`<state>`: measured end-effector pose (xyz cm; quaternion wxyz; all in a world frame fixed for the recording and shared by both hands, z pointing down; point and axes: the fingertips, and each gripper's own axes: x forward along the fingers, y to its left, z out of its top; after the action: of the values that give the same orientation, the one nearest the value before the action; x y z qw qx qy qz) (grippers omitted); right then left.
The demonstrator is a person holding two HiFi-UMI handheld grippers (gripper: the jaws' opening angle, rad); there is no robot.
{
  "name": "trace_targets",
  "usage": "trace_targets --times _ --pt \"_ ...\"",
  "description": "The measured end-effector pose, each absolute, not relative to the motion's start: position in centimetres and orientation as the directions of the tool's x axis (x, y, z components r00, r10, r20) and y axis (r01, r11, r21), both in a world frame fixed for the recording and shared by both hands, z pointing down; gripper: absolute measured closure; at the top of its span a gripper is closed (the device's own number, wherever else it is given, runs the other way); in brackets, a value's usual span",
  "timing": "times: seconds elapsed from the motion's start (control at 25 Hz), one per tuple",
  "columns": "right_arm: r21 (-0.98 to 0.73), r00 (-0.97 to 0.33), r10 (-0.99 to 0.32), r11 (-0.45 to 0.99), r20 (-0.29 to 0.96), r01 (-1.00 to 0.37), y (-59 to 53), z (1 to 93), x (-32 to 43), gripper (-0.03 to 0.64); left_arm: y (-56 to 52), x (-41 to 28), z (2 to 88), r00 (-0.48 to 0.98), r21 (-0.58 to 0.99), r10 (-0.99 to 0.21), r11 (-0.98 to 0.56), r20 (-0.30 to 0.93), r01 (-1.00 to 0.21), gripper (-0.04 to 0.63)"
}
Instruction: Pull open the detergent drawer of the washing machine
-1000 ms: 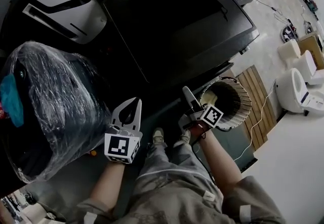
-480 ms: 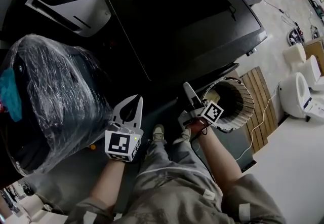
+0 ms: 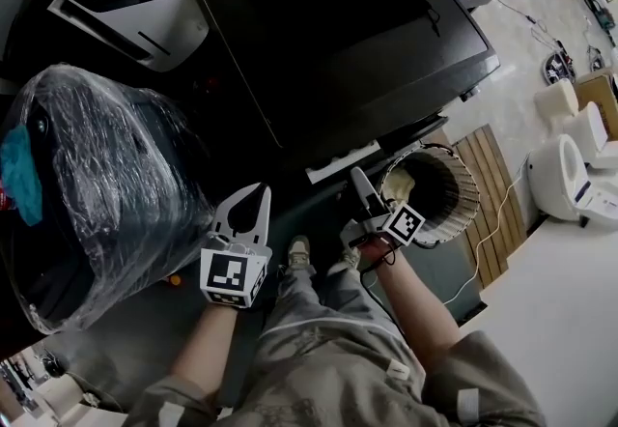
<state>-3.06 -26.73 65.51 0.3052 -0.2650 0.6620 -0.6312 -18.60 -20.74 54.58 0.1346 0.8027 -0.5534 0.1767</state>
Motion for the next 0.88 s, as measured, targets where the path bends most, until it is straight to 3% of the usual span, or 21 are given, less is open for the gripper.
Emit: trace_targets --times 0.88 --pt "-0.998 -0.675 -0.735 0.058 -0.06 0.026 -18.4 65.5 2.5 0.198 -18.6 -14.1 53.6 0.411 0.039 -0.795 -0.442 0.446 -0.896 0.581"
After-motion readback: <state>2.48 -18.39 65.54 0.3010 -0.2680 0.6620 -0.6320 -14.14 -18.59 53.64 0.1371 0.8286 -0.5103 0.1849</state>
